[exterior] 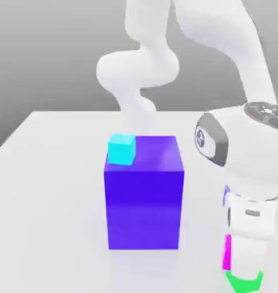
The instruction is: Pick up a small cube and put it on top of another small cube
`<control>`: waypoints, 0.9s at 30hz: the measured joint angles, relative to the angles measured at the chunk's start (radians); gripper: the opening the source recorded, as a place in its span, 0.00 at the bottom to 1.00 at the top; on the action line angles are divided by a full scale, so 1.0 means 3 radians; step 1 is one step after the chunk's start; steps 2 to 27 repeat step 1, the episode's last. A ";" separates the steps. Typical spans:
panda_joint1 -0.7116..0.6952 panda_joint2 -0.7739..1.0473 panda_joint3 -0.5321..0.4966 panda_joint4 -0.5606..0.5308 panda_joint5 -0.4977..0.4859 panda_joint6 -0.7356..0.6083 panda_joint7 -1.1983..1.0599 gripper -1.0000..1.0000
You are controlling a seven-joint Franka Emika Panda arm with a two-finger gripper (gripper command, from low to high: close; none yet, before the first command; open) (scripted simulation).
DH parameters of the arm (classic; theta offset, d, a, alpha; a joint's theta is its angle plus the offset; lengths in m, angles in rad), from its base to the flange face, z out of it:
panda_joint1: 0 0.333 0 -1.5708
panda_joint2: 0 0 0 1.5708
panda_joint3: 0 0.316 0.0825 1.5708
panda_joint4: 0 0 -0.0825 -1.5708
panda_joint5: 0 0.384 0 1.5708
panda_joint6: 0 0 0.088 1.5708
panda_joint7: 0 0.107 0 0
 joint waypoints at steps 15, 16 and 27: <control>0.0000 0.0000 0.0000 0.0000 0.0000 0.0000 0.0000 1.00; 0.0000 0.0000 0.0000 0.0000 0.0000 0.0000 0.0000 1.00; 0.0000 0.0000 0.0000 0.0000 0.0000 0.0000 0.0000 1.00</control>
